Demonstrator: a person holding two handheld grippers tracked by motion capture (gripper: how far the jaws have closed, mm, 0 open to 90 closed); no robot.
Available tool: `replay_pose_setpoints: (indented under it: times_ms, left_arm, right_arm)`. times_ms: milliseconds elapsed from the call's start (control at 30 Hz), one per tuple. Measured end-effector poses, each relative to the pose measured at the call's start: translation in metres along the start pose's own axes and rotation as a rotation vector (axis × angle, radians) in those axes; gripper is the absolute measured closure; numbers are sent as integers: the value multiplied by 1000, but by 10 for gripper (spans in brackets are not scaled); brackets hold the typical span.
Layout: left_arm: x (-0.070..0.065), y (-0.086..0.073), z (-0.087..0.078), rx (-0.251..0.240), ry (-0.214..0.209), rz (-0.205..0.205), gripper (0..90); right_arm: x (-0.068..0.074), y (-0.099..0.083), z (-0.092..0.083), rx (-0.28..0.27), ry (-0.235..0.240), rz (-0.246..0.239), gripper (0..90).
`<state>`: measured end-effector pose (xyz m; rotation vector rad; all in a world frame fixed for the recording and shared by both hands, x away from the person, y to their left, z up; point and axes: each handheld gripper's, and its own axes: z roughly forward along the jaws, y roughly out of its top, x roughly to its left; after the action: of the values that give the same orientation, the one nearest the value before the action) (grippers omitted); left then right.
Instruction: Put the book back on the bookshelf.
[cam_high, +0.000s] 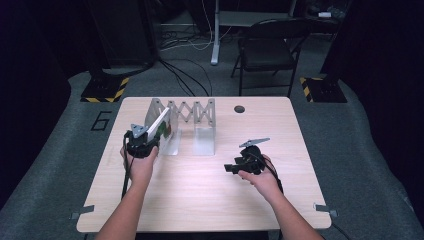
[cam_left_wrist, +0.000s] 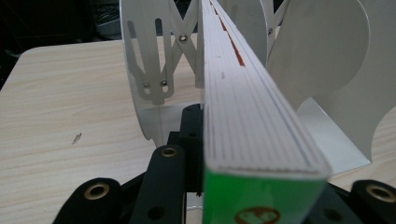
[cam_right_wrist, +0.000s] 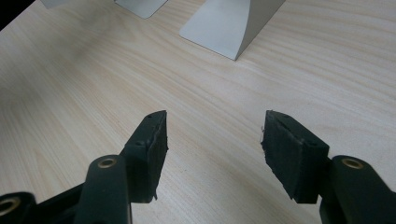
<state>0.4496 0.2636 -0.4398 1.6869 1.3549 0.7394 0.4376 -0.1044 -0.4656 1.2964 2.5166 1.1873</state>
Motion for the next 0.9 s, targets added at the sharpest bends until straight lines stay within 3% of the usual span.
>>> replay_pose_setpoints:
  times_ms: [533, 700, 900]
  left_arm:
    - [-2, -3, 11, 15, 15, 9, 754]
    - [-4, -4, 12, 25, 18, 37, 754]
    - [-6, -7, 15, 8, 25, 32, 754]
  right_arm:
    - [0, 0, -1, 3, 4, 12, 402]
    - [-1, 0, -1, 0, 0, 1, 402]
    - [-1, 0, -1, -2, 2, 3, 402]
